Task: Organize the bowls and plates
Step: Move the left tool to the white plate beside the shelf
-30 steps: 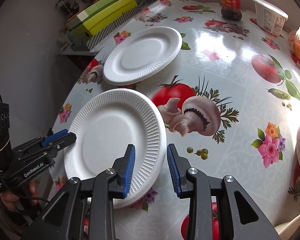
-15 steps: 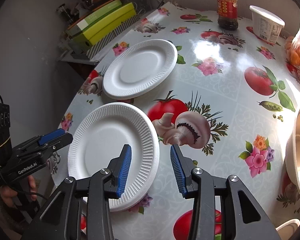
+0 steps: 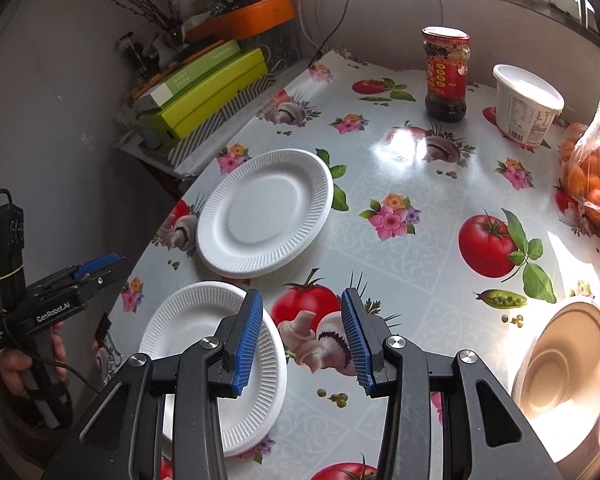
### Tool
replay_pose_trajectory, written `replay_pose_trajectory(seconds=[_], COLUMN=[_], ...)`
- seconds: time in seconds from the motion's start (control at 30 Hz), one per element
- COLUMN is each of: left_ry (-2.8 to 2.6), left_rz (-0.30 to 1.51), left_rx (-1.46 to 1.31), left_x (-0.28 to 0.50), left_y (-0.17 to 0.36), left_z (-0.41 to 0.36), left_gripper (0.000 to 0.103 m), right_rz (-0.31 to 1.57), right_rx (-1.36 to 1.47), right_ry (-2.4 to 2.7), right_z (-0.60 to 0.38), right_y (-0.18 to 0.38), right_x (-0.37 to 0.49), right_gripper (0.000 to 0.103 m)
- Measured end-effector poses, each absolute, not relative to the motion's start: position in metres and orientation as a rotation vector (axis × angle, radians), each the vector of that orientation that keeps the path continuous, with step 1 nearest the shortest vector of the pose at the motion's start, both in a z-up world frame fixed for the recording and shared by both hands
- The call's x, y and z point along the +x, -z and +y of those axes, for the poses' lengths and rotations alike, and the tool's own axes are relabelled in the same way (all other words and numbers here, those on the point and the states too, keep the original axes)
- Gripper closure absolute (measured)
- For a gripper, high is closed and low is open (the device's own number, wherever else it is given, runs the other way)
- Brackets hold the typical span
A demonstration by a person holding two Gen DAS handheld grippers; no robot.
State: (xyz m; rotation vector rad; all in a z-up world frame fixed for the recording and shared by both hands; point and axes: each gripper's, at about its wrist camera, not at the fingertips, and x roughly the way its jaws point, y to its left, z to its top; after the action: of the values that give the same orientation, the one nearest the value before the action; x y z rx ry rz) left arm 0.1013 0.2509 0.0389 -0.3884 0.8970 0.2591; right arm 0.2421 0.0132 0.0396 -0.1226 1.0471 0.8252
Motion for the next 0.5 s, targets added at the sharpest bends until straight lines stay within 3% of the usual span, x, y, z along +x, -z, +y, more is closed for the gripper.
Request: replay_pose_trajectory(seconds=[0.5], left_ry=[-0.234], left_rz=[0.962], left_rx=[-0.524], left_x=[0.159], left_y=[-0.016], left_z=[0.295], left_gripper=[0.054], right_rz=[1.108], right_rx=[-0.129], right_ry=[-0.887], right_z=[0.051], right_y=[-0.02], right_x=[0.301], right_gripper=[0.062])
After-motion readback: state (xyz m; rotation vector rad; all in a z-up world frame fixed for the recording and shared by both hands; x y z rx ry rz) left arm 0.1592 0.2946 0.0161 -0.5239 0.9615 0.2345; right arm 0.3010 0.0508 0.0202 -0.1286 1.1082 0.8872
